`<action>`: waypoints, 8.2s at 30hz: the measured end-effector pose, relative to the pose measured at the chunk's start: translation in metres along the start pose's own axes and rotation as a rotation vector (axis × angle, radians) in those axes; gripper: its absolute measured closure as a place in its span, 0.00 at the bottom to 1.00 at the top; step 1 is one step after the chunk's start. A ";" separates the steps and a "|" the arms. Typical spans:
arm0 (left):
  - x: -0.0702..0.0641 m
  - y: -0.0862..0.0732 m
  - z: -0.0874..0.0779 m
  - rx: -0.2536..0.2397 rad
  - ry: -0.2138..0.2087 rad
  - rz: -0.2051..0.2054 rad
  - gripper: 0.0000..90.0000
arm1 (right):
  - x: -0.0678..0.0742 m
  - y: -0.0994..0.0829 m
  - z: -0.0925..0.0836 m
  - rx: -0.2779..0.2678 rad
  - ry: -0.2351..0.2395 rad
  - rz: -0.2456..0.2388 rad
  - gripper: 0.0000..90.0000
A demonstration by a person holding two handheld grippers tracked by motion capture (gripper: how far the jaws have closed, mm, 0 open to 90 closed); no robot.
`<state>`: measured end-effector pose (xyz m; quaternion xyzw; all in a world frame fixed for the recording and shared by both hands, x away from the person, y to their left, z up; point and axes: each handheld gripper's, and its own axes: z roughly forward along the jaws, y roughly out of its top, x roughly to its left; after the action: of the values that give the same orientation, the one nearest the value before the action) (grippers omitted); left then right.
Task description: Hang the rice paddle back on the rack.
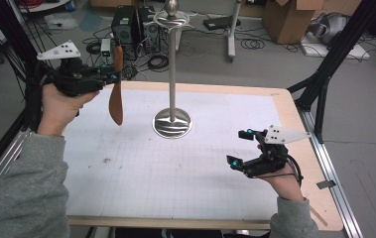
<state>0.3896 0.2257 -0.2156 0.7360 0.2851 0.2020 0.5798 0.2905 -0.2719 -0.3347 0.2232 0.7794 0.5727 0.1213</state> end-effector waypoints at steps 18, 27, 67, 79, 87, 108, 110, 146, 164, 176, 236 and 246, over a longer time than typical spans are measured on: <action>-0.010 0.029 0.020 -0.013 -0.020 0.045 0.72 | 0.001 0.002 0.001 -0.005 0.005 -0.003 0.06; -0.006 0.040 0.027 -0.034 -0.037 0.025 0.72 | 0.001 0.002 0.000 -0.007 0.003 -0.006 0.06; 0.004 0.062 0.051 -0.061 -0.079 -0.004 0.72 | 0.000 0.001 0.003 0.017 -0.015 -0.011 0.06; 0.001 0.063 0.053 -0.060 -0.086 -0.001 0.72 | 0.000 0.001 0.003 0.013 -0.015 -0.014 0.06; 0.001 0.063 0.059 -0.054 -0.092 -0.011 0.72 | 0.001 0.000 0.003 0.015 -0.015 -0.006 0.06; -0.003 0.062 0.066 -0.039 -0.085 -0.001 0.72 | 0.000 0.001 0.001 0.009 -0.013 -0.007 0.06; -0.004 0.061 0.066 -0.036 -0.089 0.003 0.72 | 0.000 0.001 0.001 0.009 -0.014 -0.011 0.06; -0.004 0.042 0.073 -0.081 -0.111 0.033 0.34 | -0.002 0.000 -0.003 0.005 -0.029 -0.001 0.06; -0.012 0.027 0.044 -0.148 -0.071 0.028 0.13 | -0.001 0.000 -0.003 -0.004 -0.033 -0.004 0.06; -0.018 0.005 0.016 -0.170 -0.052 0.052 0.14 | 0.004 0.003 0.000 0.005 -0.029 -0.017 0.06; -0.045 -0.130 -0.066 -0.151 0.111 -0.004 0.14 | 0.002 0.010 0.014 -0.017 -0.026 -0.010 0.06; -0.050 -0.147 -0.070 -0.132 0.111 -0.018 0.14 | 0.001 0.011 0.015 -0.029 -0.025 -0.010 0.06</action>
<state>0.2809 0.2686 -0.3388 0.6812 0.3095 0.2559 0.6121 0.2980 -0.2563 -0.3287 0.2248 0.7706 0.5804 0.1368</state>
